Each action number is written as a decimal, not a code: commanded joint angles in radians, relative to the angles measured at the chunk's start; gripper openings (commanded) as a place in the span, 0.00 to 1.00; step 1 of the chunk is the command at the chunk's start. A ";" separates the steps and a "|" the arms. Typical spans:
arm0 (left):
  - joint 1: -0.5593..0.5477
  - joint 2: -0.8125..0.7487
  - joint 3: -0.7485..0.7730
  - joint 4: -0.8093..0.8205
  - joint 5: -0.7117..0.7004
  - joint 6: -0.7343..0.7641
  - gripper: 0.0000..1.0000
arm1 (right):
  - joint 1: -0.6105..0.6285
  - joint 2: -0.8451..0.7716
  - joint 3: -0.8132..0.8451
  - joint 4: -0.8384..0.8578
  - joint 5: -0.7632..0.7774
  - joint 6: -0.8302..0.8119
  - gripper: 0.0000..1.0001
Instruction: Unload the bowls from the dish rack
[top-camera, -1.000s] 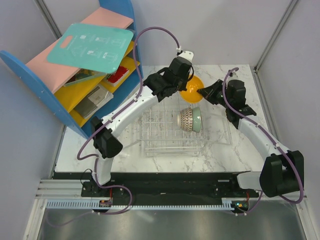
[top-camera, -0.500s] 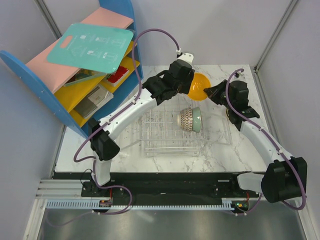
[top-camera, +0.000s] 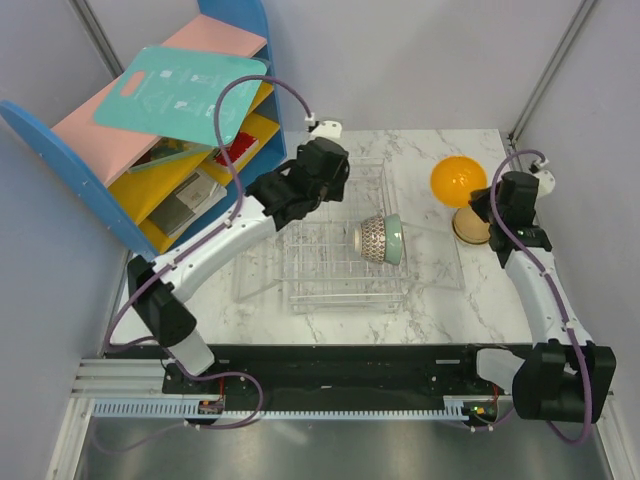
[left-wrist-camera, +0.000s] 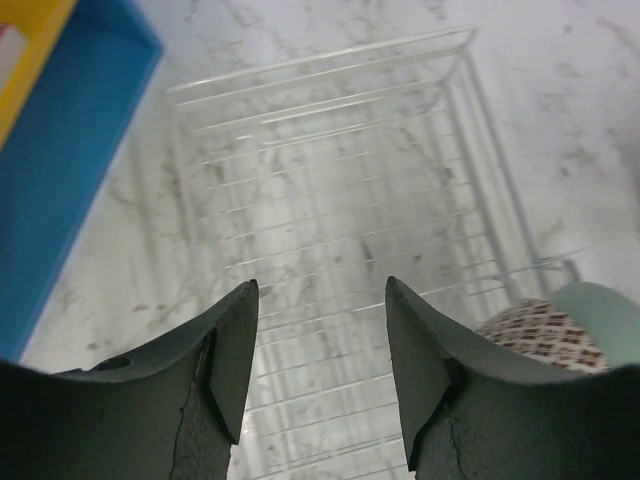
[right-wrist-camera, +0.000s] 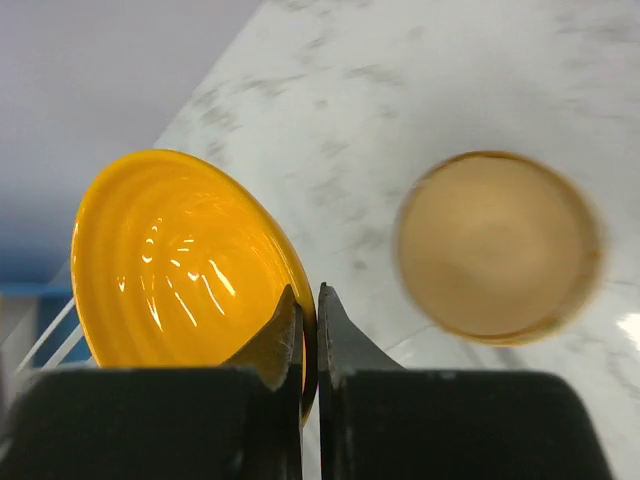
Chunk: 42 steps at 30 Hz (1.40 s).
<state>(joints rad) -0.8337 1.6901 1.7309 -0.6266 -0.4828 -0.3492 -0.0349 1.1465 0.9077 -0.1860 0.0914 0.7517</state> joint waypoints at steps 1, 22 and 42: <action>0.027 -0.168 -0.123 -0.036 -0.131 -0.023 0.60 | -0.056 -0.041 -0.038 -0.059 0.180 -0.020 0.00; 0.041 -0.287 -0.271 -0.038 -0.126 -0.014 0.61 | -0.244 0.166 -0.085 -0.006 0.056 -0.054 0.00; 0.041 -0.254 -0.271 -0.042 -0.062 -0.028 0.61 | -0.244 0.150 -0.135 -0.013 0.070 -0.069 0.35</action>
<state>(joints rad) -0.7975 1.4139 1.4403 -0.6792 -0.5682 -0.3511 -0.2798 1.3441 0.7937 -0.2153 0.1413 0.6979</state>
